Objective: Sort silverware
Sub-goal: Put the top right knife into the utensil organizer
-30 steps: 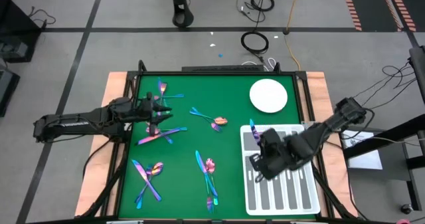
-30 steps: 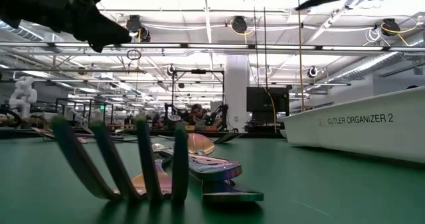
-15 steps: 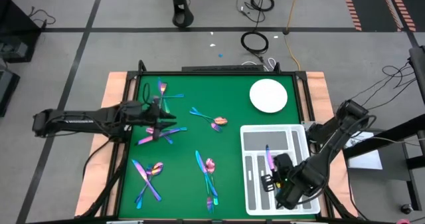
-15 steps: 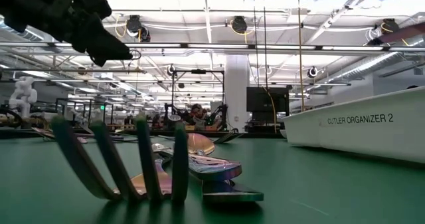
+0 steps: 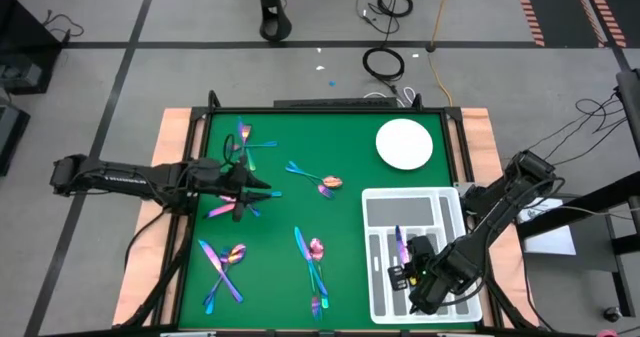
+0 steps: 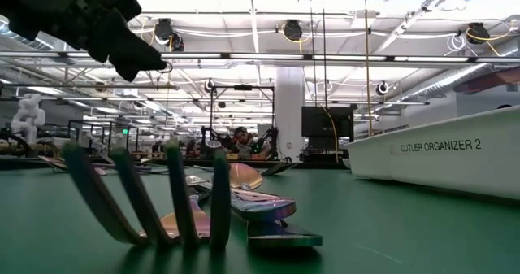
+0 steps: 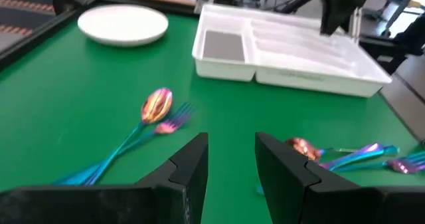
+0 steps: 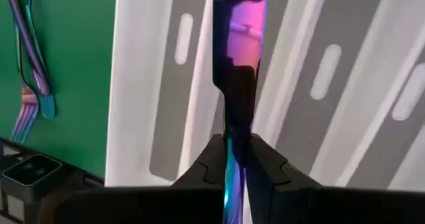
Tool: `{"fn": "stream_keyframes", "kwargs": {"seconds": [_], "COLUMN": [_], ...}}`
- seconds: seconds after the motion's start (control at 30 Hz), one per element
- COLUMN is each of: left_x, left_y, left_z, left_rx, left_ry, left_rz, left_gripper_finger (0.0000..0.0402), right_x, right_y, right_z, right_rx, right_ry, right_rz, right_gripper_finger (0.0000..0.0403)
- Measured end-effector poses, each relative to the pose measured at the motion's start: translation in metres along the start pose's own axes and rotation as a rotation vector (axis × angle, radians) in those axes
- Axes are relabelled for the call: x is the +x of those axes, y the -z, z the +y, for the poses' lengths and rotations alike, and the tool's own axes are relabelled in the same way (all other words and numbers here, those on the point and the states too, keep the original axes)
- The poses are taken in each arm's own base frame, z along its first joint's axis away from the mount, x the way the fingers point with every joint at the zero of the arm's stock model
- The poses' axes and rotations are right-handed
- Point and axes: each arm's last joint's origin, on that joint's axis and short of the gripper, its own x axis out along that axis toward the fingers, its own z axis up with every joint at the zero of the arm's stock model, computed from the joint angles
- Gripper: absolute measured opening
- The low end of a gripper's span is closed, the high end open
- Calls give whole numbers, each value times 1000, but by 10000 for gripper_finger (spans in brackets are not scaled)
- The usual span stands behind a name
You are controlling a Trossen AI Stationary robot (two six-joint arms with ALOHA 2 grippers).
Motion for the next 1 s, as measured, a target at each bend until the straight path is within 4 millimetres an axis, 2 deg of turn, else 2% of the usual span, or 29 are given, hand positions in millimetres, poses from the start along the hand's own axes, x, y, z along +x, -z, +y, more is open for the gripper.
{"fn": "stream_keyframes", "kwargs": {"seconds": [0.23,0.57,1.0], "left_x": [0,0,0], "left_y": [-5,-5,-5], "left_z": [-1,-1,-1], "left_rx": [5,14,7], "left_ry": [11,10,8], "left_rz": [-50,-49,-49], "left_gripper_finger": [125,125,125], "right_x": [0,26,27], "right_y": [-2,14,12], "right_z": [-4,-5,-8], "right_rx": [9,-12,-22], "right_ry": [59,157,196], "right_rz": [-1,43,26], "right_gripper_finger": [6,6,6]}}
